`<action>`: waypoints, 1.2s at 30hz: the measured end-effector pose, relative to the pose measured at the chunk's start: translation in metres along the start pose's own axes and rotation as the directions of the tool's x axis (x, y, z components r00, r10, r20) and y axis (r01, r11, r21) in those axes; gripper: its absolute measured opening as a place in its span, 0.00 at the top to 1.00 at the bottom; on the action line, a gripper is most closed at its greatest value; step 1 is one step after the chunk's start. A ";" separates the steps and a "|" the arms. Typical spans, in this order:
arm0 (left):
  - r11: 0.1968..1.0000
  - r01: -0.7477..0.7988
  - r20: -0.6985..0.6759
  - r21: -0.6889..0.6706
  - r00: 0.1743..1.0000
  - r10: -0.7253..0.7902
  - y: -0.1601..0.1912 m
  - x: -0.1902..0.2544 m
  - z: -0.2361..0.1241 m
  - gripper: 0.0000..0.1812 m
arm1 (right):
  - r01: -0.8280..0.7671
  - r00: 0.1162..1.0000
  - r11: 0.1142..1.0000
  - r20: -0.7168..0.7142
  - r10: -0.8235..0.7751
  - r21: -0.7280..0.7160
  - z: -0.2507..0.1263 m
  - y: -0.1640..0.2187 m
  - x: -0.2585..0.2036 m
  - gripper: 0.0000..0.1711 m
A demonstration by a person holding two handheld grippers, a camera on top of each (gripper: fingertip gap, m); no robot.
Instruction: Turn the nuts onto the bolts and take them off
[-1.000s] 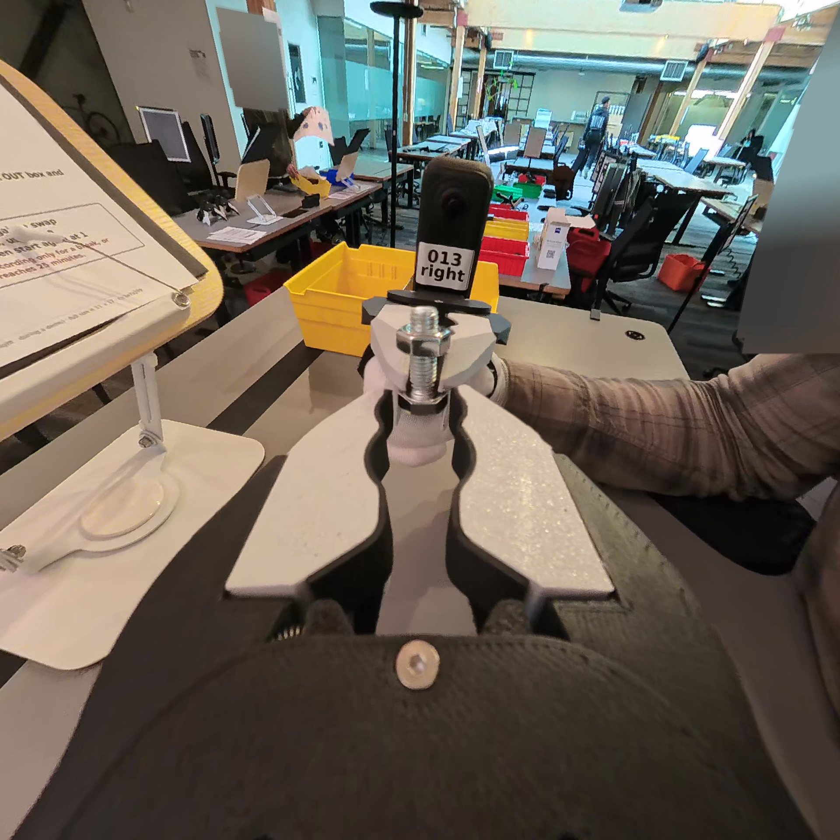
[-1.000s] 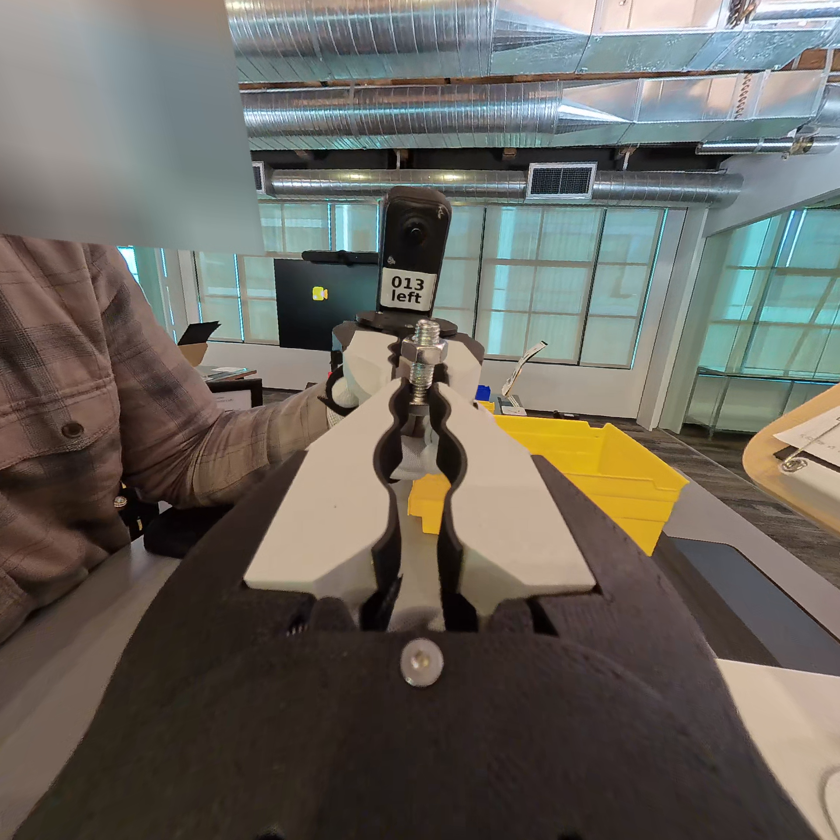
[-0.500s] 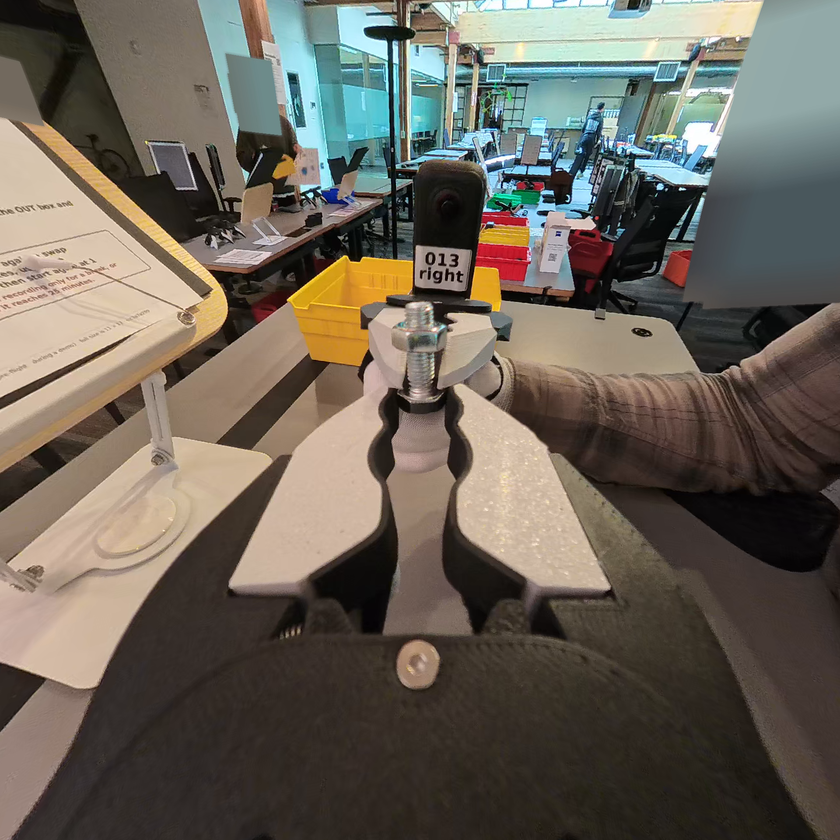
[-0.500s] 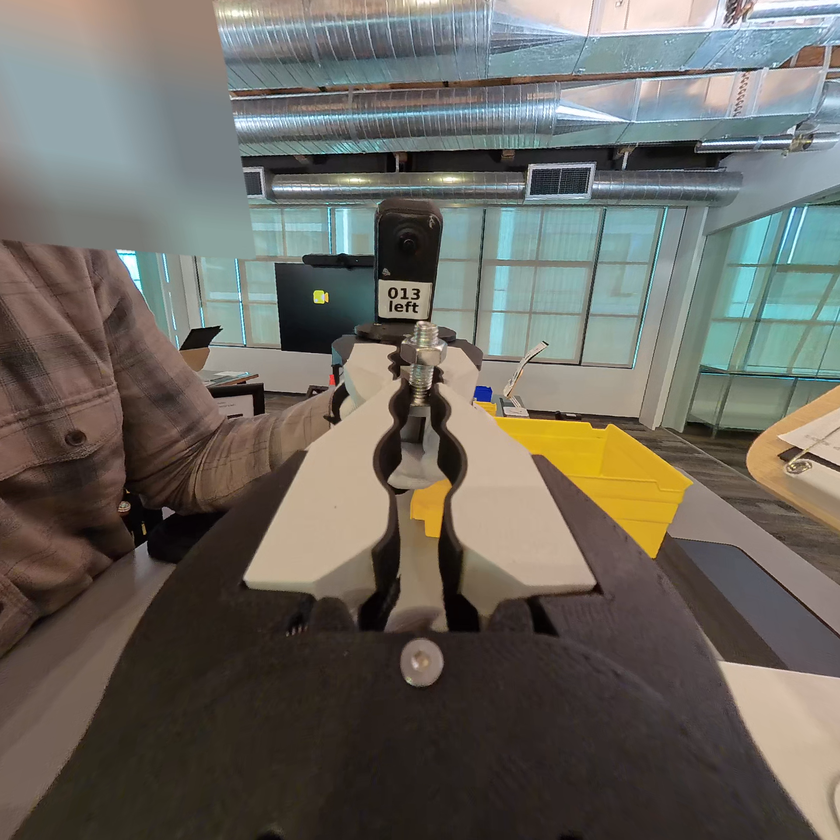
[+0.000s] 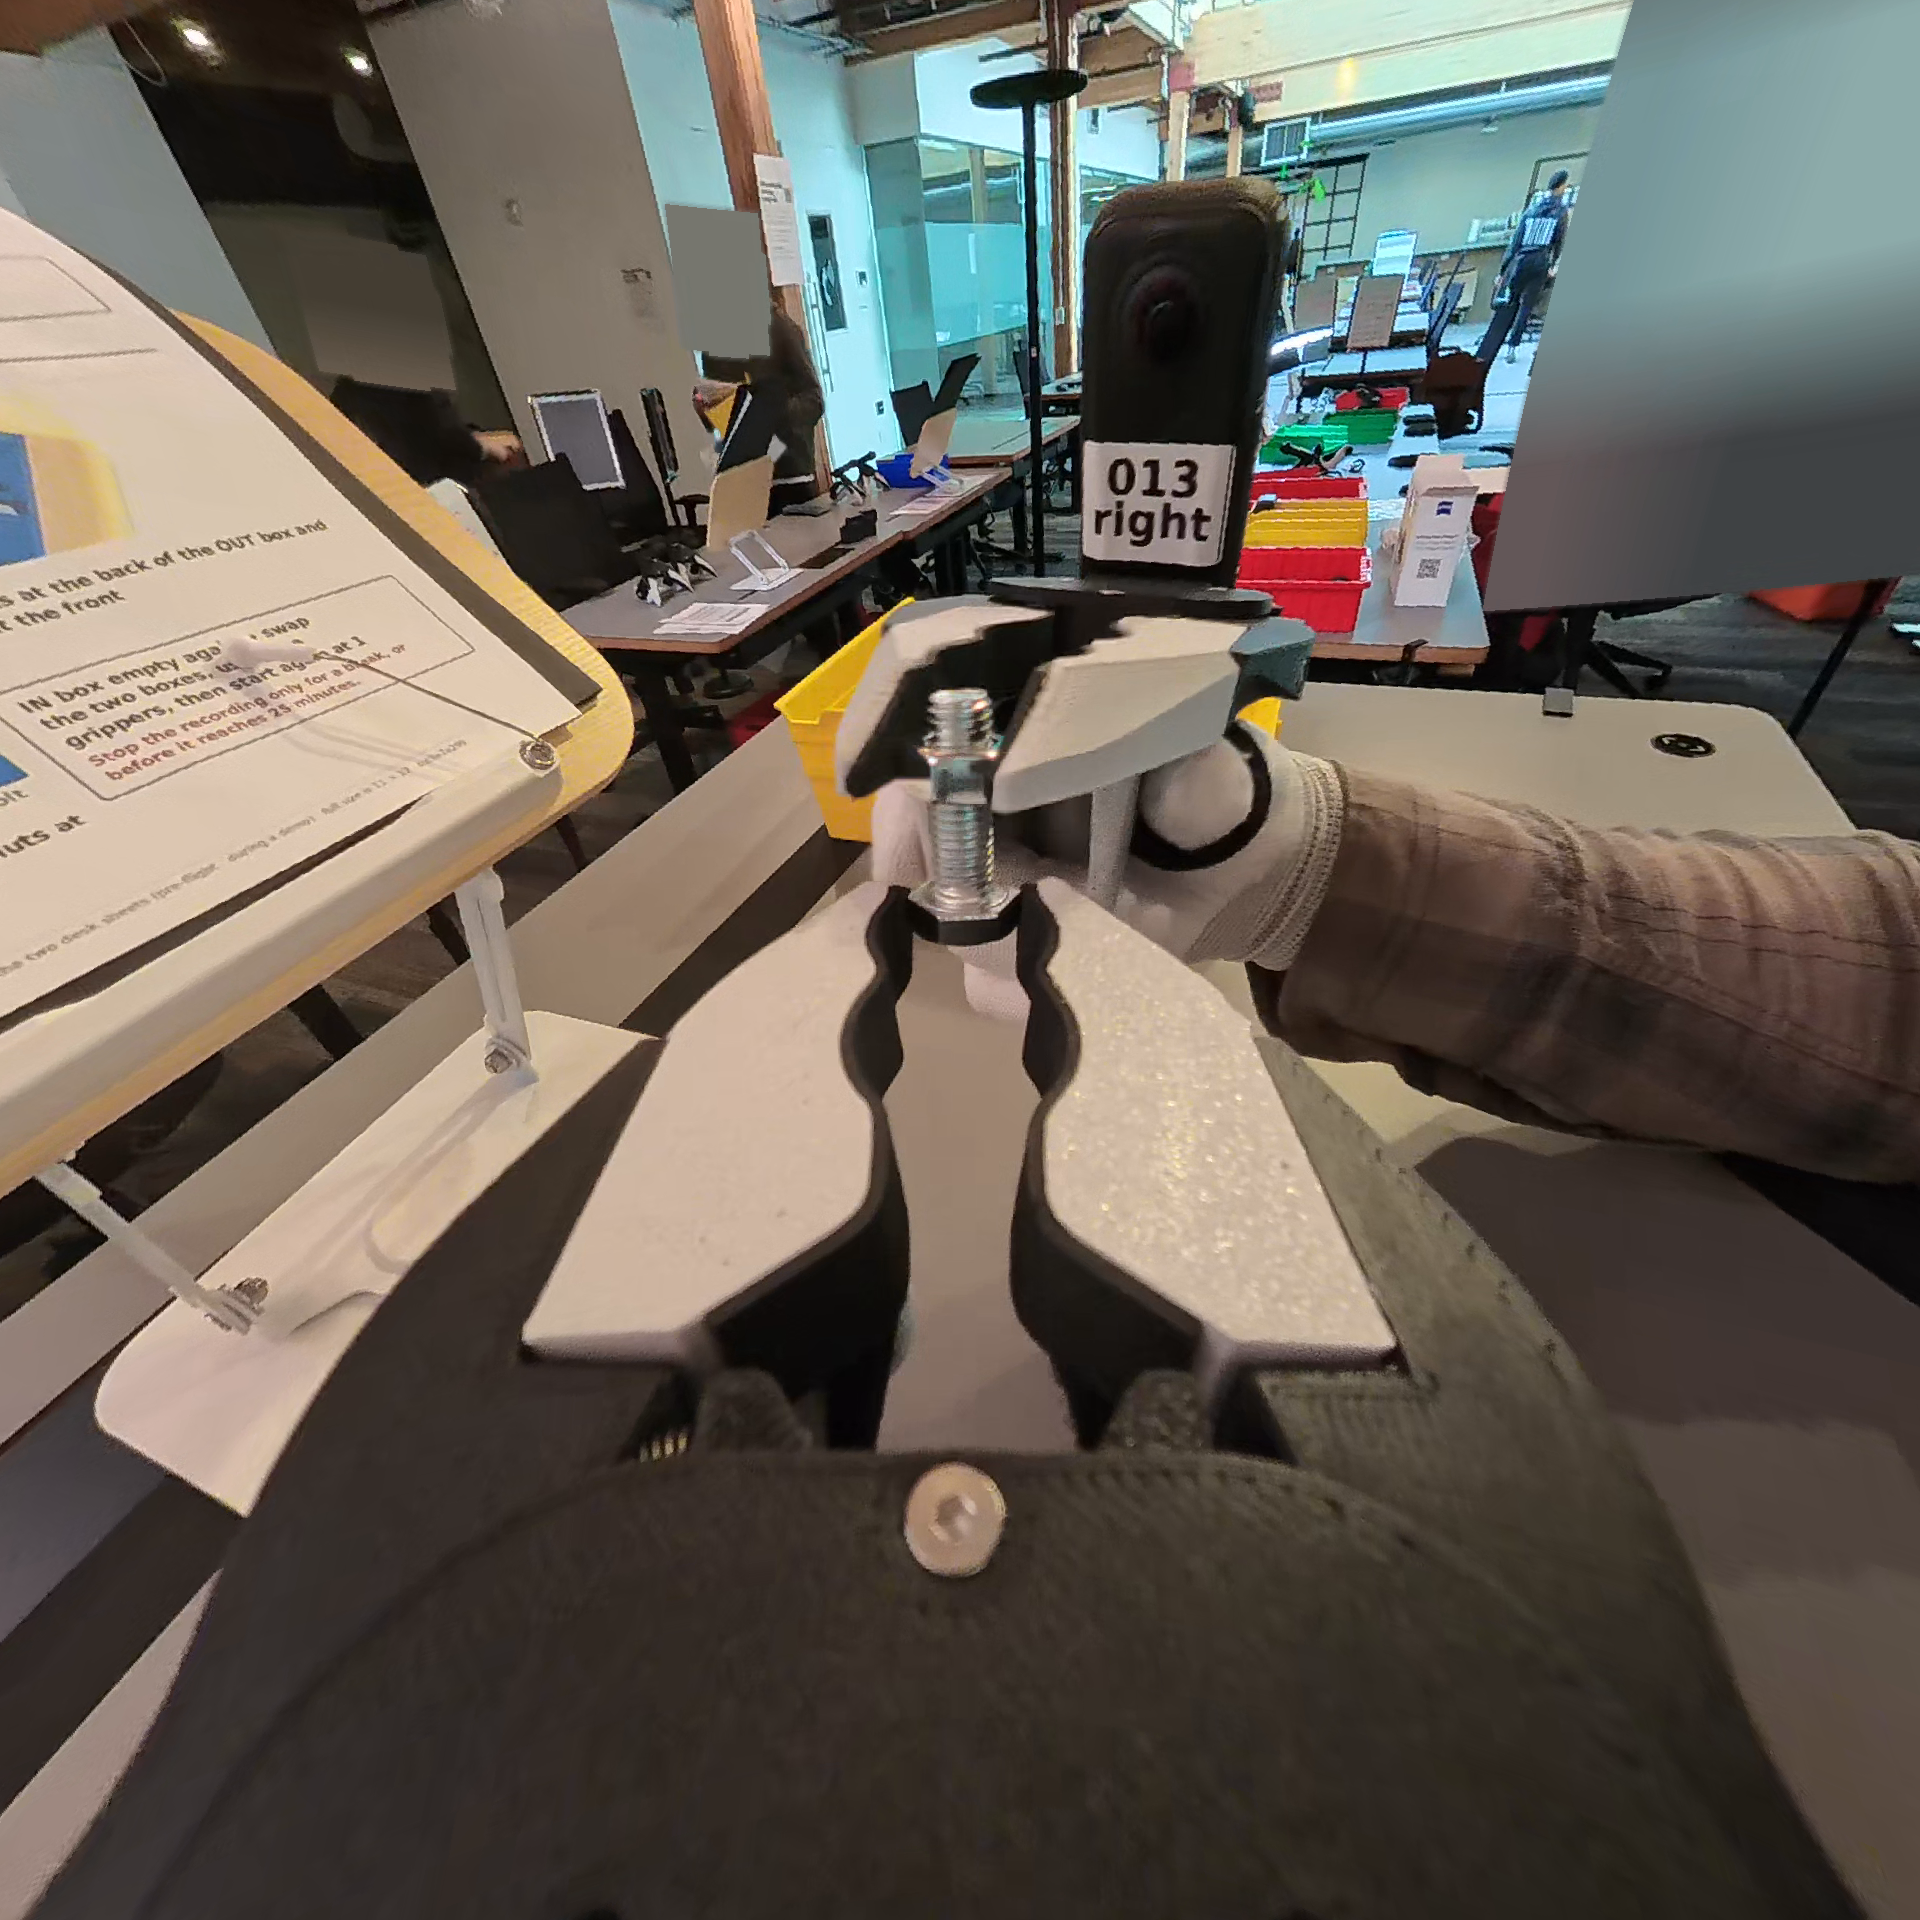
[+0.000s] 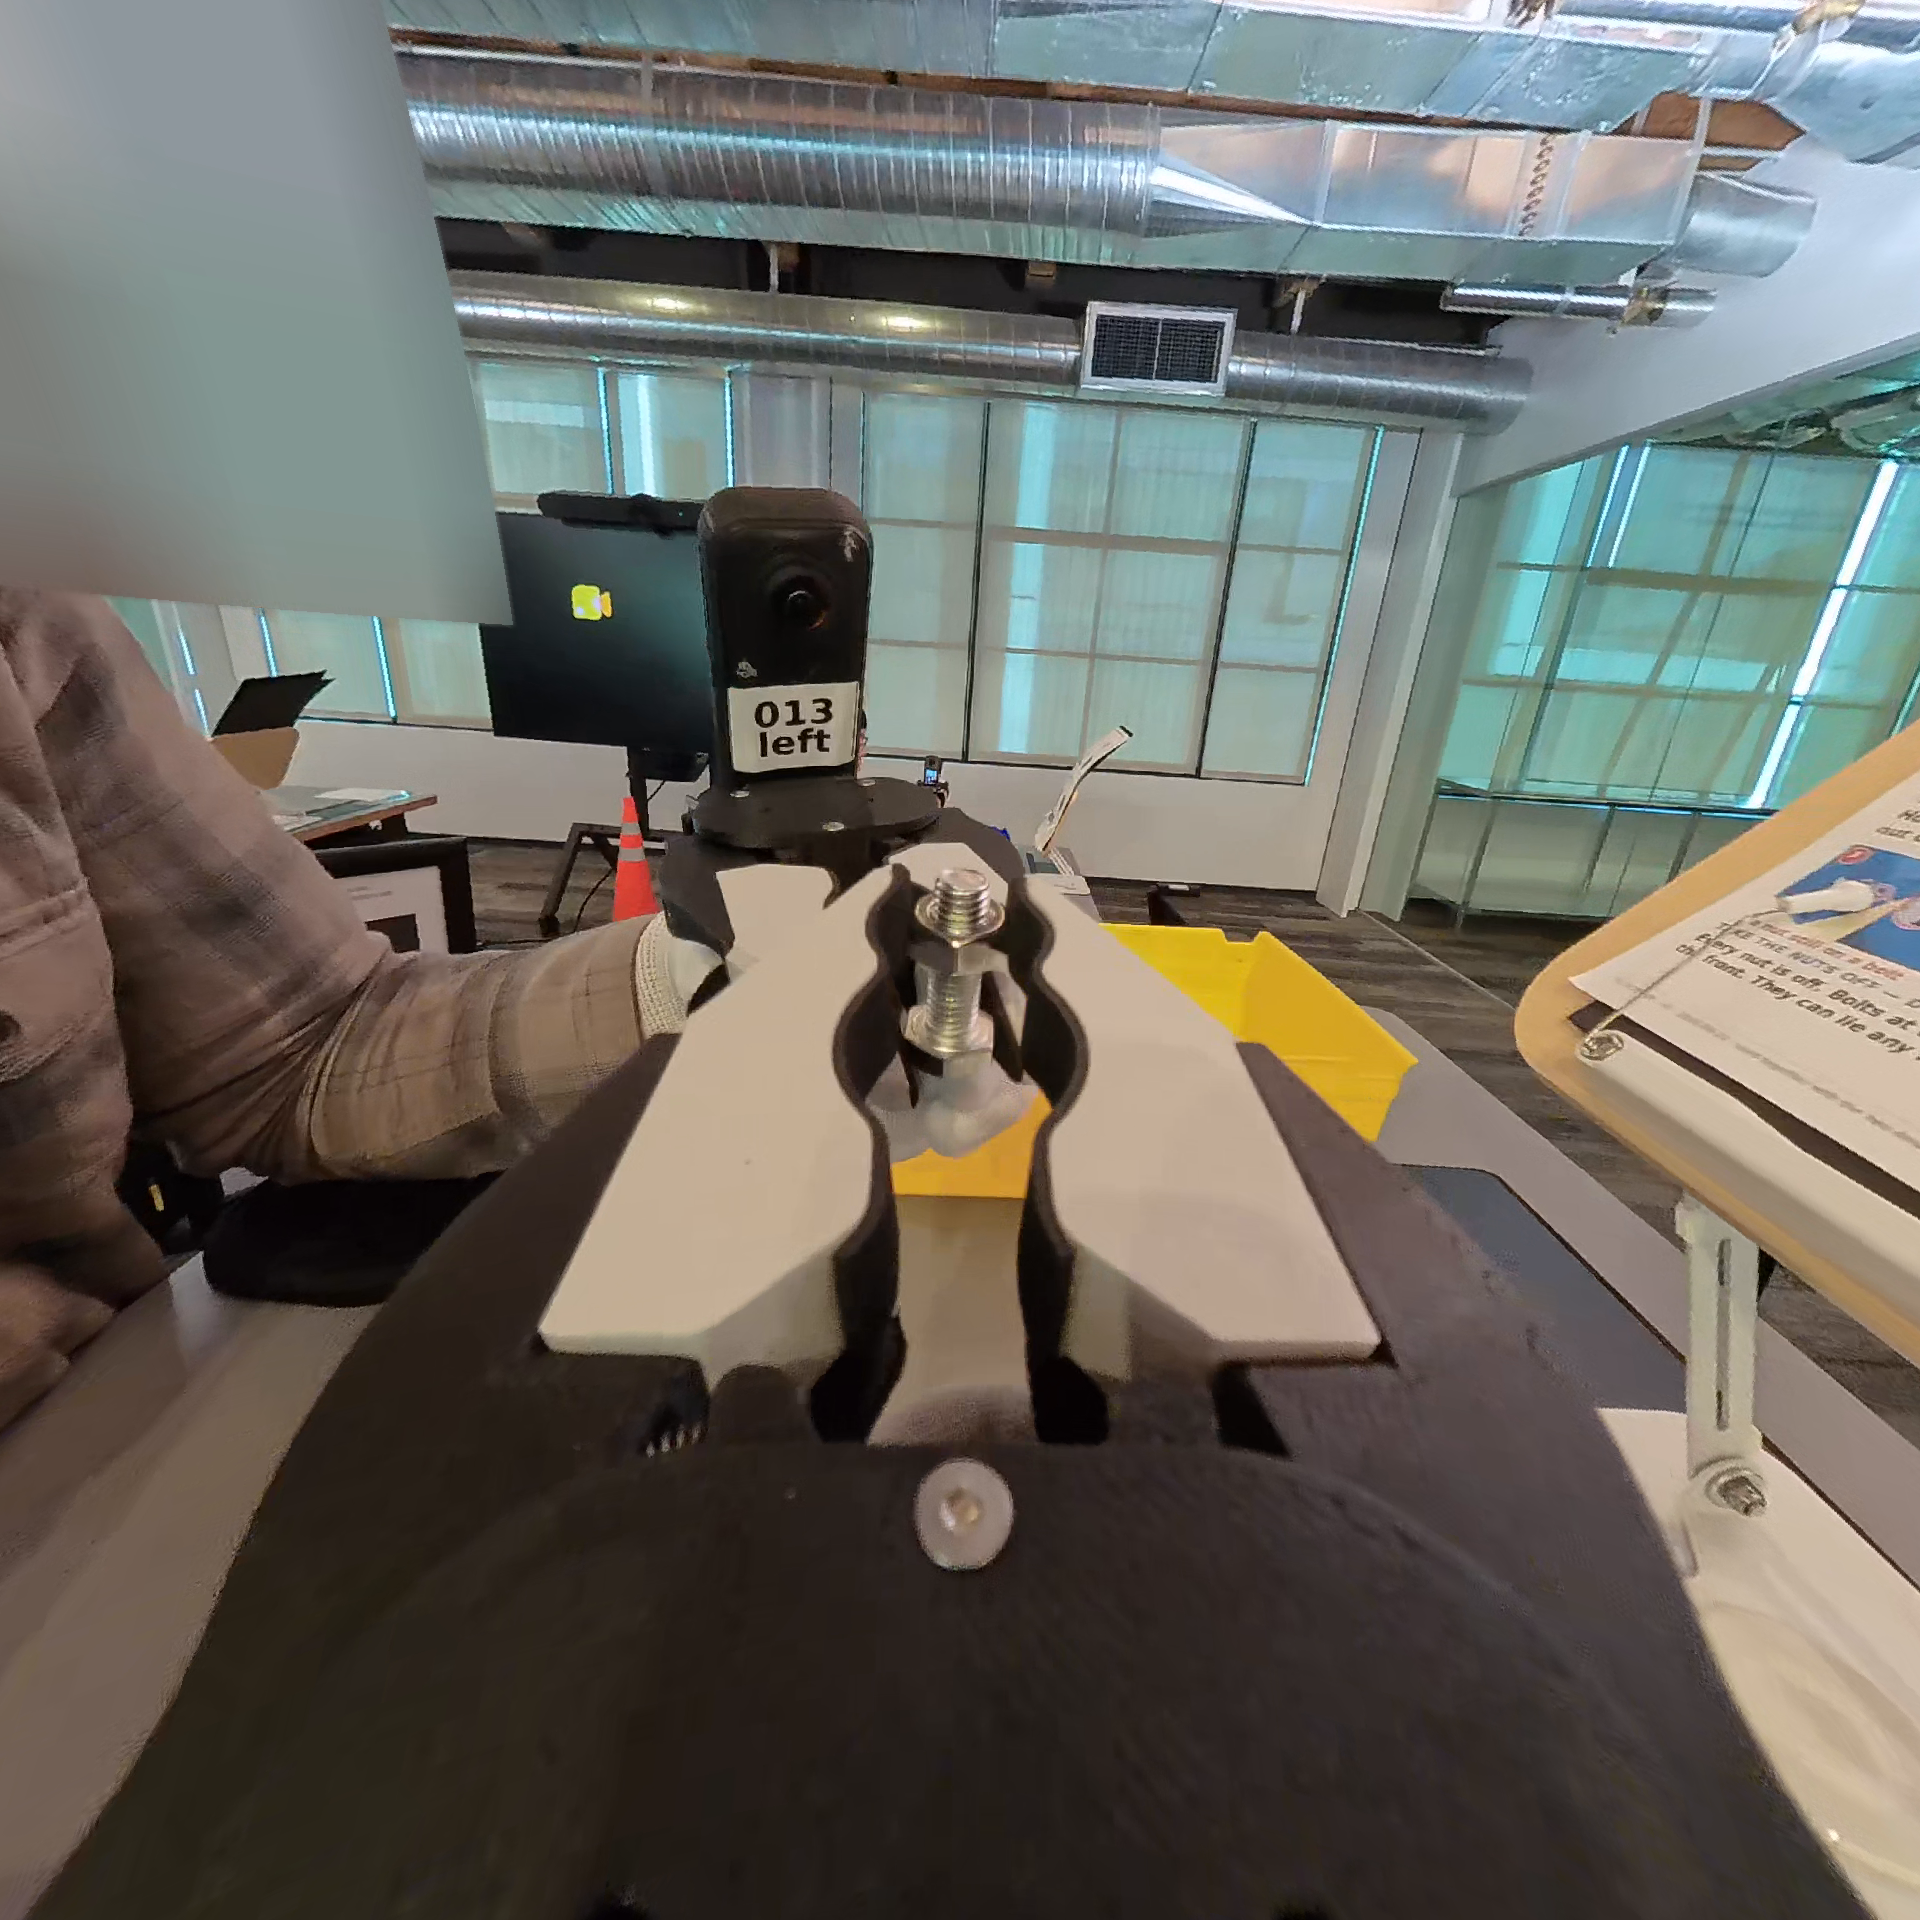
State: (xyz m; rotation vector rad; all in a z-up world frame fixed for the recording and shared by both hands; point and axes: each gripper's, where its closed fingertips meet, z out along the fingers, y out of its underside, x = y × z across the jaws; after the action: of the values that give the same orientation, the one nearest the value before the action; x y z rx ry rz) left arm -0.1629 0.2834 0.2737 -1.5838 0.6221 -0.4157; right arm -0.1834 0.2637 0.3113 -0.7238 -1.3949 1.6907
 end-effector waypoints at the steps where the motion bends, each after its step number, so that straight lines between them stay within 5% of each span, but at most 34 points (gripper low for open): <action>1: 1.000 0.000 0.001 0.003 1.000 0.000 0.000 0.000 0.000 0.89 | -0.007 1.000 1.000 0.001 0.007 -0.003 0.000 0.000 0.000 0.91; 6: 1.000 0.020 -0.016 0.014 1.000 -0.020 -0.002 0.002 0.000 0.89 | -0.016 1.000 1.000 0.011 0.016 0.007 0.000 -0.002 0.000 0.91; 10: 0.999 0.033 -0.080 -0.014 0.996 -0.034 0.005 0.010 0.002 0.72 | -0.035 0.999 0.998 0.042 0.033 0.048 0.002 -0.008 -0.005 0.91; 28: 1.000 0.003 -0.224 0.007 0.975 -0.002 0.007 0.033 -0.002 0.90 | -0.060 0.977 0.998 0.207 0.058 0.002 0.003 0.004 -0.033 0.91; 36: 1.000 -0.015 -0.281 -0.014 0.960 0.011 0.012 0.045 -0.003 0.87 | -0.067 0.963 0.998 0.263 0.067 -0.010 0.006 0.011 -0.044 0.91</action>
State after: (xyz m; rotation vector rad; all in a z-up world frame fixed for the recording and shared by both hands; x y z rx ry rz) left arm -0.1314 0.2528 0.2584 -1.5470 0.8541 -0.6346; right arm -0.1688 0.2222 0.2991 -0.5672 -1.5674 1.8931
